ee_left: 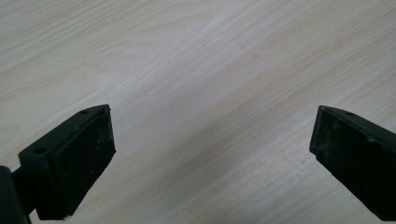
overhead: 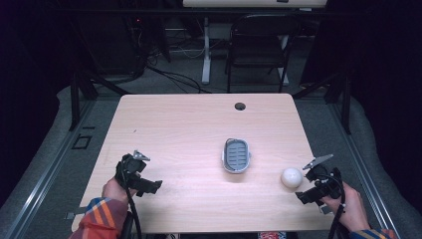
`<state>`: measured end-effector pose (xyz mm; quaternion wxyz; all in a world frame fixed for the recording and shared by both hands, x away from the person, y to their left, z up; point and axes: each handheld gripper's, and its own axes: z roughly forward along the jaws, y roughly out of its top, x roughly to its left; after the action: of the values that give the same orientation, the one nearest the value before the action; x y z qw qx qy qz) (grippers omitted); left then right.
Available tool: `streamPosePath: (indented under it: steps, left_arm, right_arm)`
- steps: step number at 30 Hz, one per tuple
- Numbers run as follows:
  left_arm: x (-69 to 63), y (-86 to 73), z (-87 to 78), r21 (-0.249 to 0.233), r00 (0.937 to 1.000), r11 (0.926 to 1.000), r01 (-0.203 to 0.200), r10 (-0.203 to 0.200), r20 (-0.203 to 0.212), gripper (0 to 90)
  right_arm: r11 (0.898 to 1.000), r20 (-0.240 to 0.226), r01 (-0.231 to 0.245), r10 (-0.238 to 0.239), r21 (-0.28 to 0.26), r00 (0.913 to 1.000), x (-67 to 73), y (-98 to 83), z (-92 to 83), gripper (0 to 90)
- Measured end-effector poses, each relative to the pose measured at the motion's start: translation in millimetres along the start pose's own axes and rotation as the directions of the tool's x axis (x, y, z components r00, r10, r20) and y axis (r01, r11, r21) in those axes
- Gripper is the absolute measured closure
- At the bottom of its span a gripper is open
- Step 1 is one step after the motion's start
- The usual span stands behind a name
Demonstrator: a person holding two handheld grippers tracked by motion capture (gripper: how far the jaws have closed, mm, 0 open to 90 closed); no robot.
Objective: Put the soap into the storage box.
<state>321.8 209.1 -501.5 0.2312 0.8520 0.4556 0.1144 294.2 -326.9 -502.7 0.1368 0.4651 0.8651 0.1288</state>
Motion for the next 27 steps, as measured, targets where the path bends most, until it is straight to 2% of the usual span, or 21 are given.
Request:
streamPosePath:
  steps: [3, 6, 8, 11, 12, 15, 18, 22, 23, 24, 27]
  left_arm:
    - [-0.3, -0.2, -0.3, -0.001, 1.0, 1.0, -0.002, 0.002, 0.001, 0.0]
    - [0.2, -0.4, 0.0, 0.003, 1.0, 1.0, -0.002, 0.002, 0.002, 0.0]
    - [0.4, -0.7, 0.2, 0.002, 1.0, 1.0, 0.003, -0.003, 0.0, 0.1]
    - [0.1, -0.6, 0.1, 0.006, 1.0, 1.0, -0.001, 0.001, 0.002, 0.0]
    - [0.4, -0.5, 0.1, 0.004, 1.0, 1.0, -0.002, 0.002, 0.001, 0.0]
    - [0.1, 0.6, 1.8, 0.013, 1.0, 0.9999, -0.002, 0.002, 0.008, 0.0]
    - [-0.2, 0.8, 1.5, 0.019, 0.9999, 0.9998, -0.005, 0.005, 0.011, 0.0]
    - [-0.3, 0.5, 1.4, 0.017, 1.0, 0.9999, -0.001, 0.001, 0.008, 0.0]
    - [-0.2, 0.4, 1.6, 0.017, 1.0, 0.9998, -0.003, 0.003, 0.008, 0.0]
    - [-0.1, 0.4, 1.7, 0.02, 1.0, 0.9998, -0.004, 0.004, 0.009, 0.0]
    - [0.3, 0.5, 2.0, 0.022, 0.9999, 0.9997, -0.007, 0.007, 0.011, 0.0]
  right_arm:
    - [1.0, -0.004, 0.01, -0.01, 0.011, 0.9999, 1.0, 1.1, 1.8, 0.0]
    - [0.999, 0.016, 0.03, -0.03, 0.03, 0.9994, 1.6, 2.0, 1.9, 0.0]
    - [0.999, 0.016, 0.023, -0.023, 0.023, 0.9996, 2.8, 2.5, 3.2, 0.0]
    - [0.998, 0.01, 0.038, -0.039, 0.045, 0.9992, 2.3, 3.7, 3.6, 0.0]
    - [0.999, 0.001, 0.03, -0.03, 0.037, 0.9996, 3.3, 3.8, 4.5, 0.0]
    - [0.996, -0.006, 0.048, -0.048, 0.07, 0.9989, 3.3, 5.4, 6.8, 0.0]
    - [0.996, -0.014, 0.049, -0.048, 0.074, 0.9988, 3.6, 5.3, 7.6, 0.0]
    - [0.997, -0.014, 0.045, -0.044, 0.07, 0.9989, 3.9, 5.6, 7.7, 0.0]
    - [0.998, -0.002, 0.044, -0.044, 0.041, 0.999, 6.2, 5.3, 7.8, 0.0]
    - [0.997, 0.007, 0.059, -0.059, 0.045, 0.9982, 6.1, 6.0, 5.6, 0.0]
    - [0.998, -0.005, 0.053, -0.053, 0.027, 0.9986, 5.7, 6.2, 5.0, 0.0]
